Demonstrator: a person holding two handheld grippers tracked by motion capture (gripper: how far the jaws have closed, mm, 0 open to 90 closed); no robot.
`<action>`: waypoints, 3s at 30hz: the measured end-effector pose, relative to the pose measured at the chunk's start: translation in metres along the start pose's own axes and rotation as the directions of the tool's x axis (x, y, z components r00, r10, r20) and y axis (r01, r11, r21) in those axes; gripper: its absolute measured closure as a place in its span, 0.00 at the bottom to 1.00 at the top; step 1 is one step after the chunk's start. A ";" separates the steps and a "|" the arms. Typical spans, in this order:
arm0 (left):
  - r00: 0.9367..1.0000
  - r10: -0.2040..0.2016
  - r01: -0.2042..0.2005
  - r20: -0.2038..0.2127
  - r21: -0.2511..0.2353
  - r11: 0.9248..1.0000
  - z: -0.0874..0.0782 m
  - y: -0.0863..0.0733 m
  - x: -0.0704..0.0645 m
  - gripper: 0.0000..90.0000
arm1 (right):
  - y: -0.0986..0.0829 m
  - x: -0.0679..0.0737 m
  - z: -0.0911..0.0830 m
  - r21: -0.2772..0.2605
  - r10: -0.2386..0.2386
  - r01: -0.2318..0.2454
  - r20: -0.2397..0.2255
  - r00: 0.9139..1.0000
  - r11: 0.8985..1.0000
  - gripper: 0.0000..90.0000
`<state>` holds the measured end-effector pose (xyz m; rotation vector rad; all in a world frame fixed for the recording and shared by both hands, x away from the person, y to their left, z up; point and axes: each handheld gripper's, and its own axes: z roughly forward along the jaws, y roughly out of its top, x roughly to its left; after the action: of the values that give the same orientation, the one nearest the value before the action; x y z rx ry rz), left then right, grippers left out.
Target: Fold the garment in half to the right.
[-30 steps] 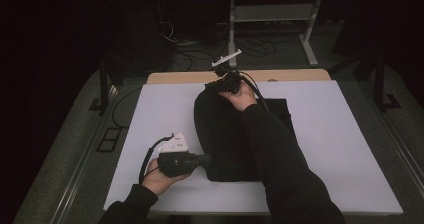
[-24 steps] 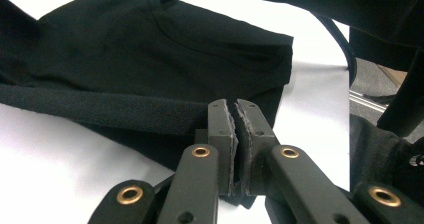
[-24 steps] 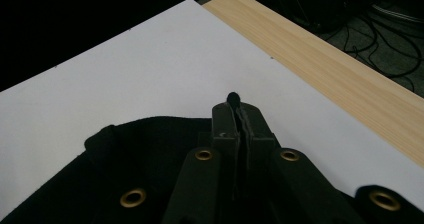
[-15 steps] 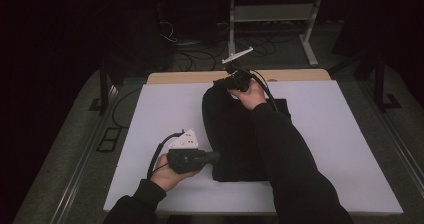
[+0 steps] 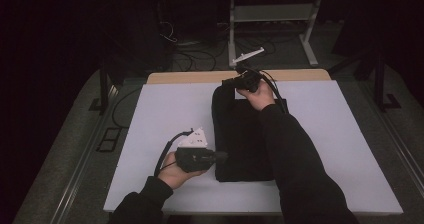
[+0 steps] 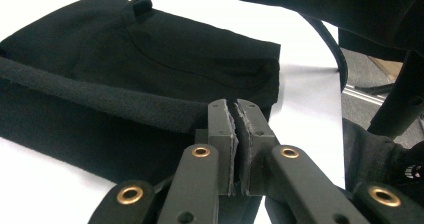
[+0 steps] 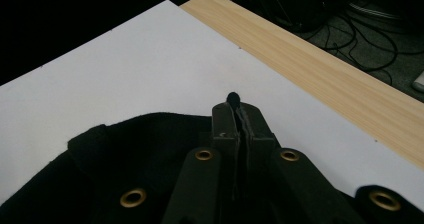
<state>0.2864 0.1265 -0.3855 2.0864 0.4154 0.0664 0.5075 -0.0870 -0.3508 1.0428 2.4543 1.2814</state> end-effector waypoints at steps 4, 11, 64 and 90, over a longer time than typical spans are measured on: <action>1.000 0.005 -0.005 0.009 0.003 1.000 0.004 0.003 0.000 0.94 | -0.003 -0.004 -0.003 -0.003 0.004 -0.004 0.004 1.000 1.000 0.95; 1.000 0.016 -0.016 0.021 0.010 1.000 0.014 0.007 -0.003 0.94 | -0.010 -0.010 -0.009 -0.004 0.018 -0.018 0.014 1.000 1.000 0.95; 0.991 0.064 -0.066 0.117 0.017 0.998 0.084 0.057 -0.013 0.94 | -0.046 -0.064 -0.061 -0.019 0.098 -0.097 0.083 0.992 0.995 0.95; 0.983 0.055 -0.055 0.176 -0.002 0.998 0.135 0.074 -0.020 0.94 | -0.081 -0.104 -0.075 -0.038 0.177 -0.174 0.089 0.980 0.984 0.95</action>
<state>0.3162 -0.0254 -0.3924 2.0866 0.2502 -0.0860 0.5097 -0.2355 -0.3838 1.3057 2.3116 1.2842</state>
